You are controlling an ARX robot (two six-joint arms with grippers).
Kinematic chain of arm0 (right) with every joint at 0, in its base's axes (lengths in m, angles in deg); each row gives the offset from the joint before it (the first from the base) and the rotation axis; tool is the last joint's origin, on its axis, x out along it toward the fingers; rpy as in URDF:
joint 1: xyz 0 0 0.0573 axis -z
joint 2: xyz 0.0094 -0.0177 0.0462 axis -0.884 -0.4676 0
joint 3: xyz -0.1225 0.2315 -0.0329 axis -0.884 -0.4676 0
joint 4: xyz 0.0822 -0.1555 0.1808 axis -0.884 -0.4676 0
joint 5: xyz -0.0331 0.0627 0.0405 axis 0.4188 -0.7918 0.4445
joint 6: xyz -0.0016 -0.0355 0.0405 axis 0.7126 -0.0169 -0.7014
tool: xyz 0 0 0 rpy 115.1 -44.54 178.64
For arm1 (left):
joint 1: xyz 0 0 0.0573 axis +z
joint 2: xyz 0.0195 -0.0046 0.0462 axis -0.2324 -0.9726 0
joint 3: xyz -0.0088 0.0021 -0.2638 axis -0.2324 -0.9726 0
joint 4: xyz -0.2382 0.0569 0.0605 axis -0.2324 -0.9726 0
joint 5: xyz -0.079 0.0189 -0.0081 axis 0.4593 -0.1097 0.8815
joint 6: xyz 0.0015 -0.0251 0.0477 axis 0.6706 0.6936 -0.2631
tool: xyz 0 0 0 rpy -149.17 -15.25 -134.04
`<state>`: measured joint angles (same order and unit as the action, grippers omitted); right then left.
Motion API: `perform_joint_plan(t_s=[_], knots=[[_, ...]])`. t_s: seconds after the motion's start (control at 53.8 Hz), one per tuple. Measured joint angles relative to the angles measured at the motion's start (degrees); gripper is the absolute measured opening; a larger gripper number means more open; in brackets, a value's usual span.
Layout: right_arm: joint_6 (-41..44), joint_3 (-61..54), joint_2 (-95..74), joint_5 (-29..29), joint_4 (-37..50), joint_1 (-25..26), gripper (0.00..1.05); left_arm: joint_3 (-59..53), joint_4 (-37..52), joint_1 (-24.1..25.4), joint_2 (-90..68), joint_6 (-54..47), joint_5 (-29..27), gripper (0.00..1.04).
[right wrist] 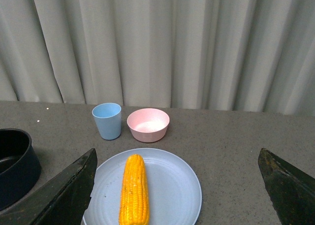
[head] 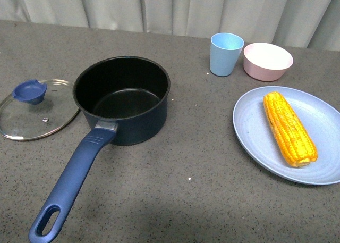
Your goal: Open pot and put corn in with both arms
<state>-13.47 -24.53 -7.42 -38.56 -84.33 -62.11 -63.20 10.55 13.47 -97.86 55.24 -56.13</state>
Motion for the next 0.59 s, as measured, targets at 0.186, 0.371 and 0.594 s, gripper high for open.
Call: perform_joint_plan(t_s=[0.186, 0.371, 0.594], knots=[[0.0, 0.0, 0.0, 0.02, 0.0, 0.0, 0.96, 0.0, -9.68, -0.02, 9.31, 0.0, -0.02, 0.04], [0.0, 0.0, 0.0, 0.0, 0.0, 0.0, 0.96, 0.0, -9.9, -0.02, 9.51, 0.02, -0.02, 0.08], [6.19, 3.74, -18.36, -1.66, -4.96, -4.96, 0.96, 0.0, -9.9, -0.04, 9.53, 0.0, -0.02, 0.6]])
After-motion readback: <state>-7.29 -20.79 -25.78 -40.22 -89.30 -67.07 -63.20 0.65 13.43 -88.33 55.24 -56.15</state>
